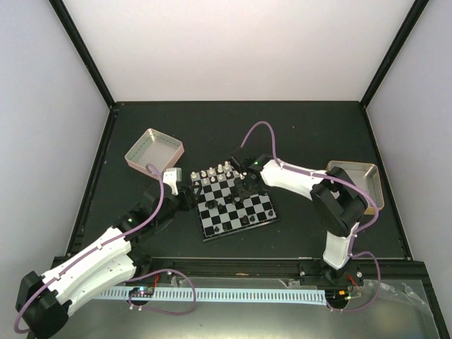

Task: Set up the chess pieces on the board
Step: Pick up the chess piece from the chessboard, then place the chess piece on the chessboard.

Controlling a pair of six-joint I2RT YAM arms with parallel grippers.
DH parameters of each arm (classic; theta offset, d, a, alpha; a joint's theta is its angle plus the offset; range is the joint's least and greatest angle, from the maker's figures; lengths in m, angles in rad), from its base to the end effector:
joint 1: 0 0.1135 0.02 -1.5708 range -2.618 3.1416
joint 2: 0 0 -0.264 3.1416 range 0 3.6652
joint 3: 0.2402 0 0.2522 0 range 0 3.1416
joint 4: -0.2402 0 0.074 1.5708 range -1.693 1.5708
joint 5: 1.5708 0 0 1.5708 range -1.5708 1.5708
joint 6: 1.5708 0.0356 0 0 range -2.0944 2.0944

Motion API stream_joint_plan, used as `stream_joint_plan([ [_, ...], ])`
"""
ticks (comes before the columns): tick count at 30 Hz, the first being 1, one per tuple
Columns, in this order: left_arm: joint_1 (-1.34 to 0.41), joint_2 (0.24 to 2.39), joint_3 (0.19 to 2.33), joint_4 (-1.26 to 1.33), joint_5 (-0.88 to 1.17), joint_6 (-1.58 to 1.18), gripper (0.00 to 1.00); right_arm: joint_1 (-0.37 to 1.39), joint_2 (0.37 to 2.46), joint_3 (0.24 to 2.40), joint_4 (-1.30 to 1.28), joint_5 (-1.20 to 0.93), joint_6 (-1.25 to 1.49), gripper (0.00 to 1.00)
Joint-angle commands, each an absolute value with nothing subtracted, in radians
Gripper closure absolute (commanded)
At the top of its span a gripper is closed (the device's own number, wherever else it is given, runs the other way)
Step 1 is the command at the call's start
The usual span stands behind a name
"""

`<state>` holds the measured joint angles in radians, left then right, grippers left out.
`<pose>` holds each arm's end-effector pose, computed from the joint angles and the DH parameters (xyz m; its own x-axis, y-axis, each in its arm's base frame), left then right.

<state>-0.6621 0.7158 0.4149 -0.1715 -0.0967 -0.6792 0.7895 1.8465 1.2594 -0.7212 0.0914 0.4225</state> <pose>0.1362 -0.1018 0.2216 -0.6210 -0.3087 -0.7205 0.1979 0.8277 -0.5252 0.2540 0.2515 0.1761 -0.9034 -0.3309 -0.2728 -0.3508 0.9361 0.0260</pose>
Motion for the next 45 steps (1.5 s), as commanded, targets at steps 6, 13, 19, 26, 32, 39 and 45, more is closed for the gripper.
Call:
stream_joint_plan([
  [6, -0.656, 0.719, 0.42, -0.172, -0.11, -0.695, 0.41, 0.782, 1.661, 1.155, -0.722, 0.166, 0.456, 0.97],
  [13, -0.656, 0.728, 0.416, -0.159, -0.11, -0.696, 0.41, 0.767, 1.578, 1.047, -0.744, 0.164, 0.475, 0.97],
  [19, -0.655, 0.735, 0.414, -0.156, -0.103, -0.696, 0.41, 0.763, 1.562, 0.975, -0.734, 0.135, 0.484, 0.97],
  [26, -0.655, 0.733, 0.41, -0.156, -0.104, -0.696, 0.41, 0.763, 1.561, 0.946, -0.736, 0.114, 0.492, 0.97],
  [32, -0.656, 0.731, 0.401, -0.15, -0.103, -0.701, 0.41, 0.764, 1.56, 0.933, -0.735, 0.124, 0.492, 0.97],
  [39, -0.656, 0.73, 0.4, -0.147, -0.102, -0.698, 0.41, 0.763, 1.575, 0.94, -0.746, 0.152, 0.493, 0.93],
  [45, -0.654, 0.731, 0.4, -0.147, -0.1, -0.698, 0.41, 0.763, 1.558, 0.961, -0.749, 0.155, 0.492, 0.83],
])
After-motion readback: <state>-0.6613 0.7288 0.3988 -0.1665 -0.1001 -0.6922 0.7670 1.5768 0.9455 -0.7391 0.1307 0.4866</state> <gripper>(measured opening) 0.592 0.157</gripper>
